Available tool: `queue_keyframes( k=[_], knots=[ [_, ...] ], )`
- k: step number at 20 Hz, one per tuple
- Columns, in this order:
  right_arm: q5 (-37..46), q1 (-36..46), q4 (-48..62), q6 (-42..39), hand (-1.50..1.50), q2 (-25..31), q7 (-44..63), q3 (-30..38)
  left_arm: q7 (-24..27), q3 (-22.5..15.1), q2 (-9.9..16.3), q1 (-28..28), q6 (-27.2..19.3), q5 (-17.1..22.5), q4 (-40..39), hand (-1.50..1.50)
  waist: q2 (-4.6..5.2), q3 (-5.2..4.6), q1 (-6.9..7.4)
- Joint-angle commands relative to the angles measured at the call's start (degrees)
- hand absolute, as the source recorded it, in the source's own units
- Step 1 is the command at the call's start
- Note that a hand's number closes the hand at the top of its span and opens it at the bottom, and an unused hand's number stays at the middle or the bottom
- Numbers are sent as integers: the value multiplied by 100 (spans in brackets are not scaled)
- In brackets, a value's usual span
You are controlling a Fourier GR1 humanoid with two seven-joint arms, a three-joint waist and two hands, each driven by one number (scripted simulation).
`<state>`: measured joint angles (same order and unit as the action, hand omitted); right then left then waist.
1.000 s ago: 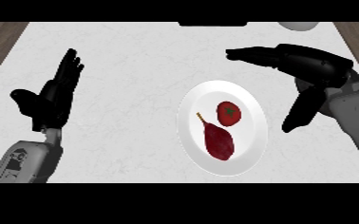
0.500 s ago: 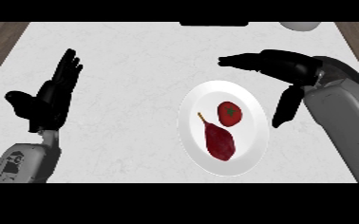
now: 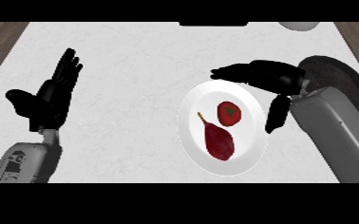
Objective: Pick the tomato from the plate and place it in the pan
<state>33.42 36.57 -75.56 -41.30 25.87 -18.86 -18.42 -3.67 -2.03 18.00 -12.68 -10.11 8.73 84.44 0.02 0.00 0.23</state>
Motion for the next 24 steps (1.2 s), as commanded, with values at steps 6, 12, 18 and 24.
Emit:
queue_keyframes(
  k=[6,12,18,24],
  knots=[
    [1162,300,607,367,-150,-89,-255,-344,279,106,-224,-295,135,-221,-656,0,18,-1,6],
    [1742,147,570,353,-150,-466,-77,-445,-223,169,-257,-20,190,-224,90,0,-1,0,18],
    [2111,-157,630,499,-150,-646,-345,-359,40,342,-302,249,308,-356,150,0,-3,0,6],
    [2638,126,1026,439,-150,-939,-196,-433,27,295,-549,26,189,-561,-78,0,-1,-1,1]
  ],
)
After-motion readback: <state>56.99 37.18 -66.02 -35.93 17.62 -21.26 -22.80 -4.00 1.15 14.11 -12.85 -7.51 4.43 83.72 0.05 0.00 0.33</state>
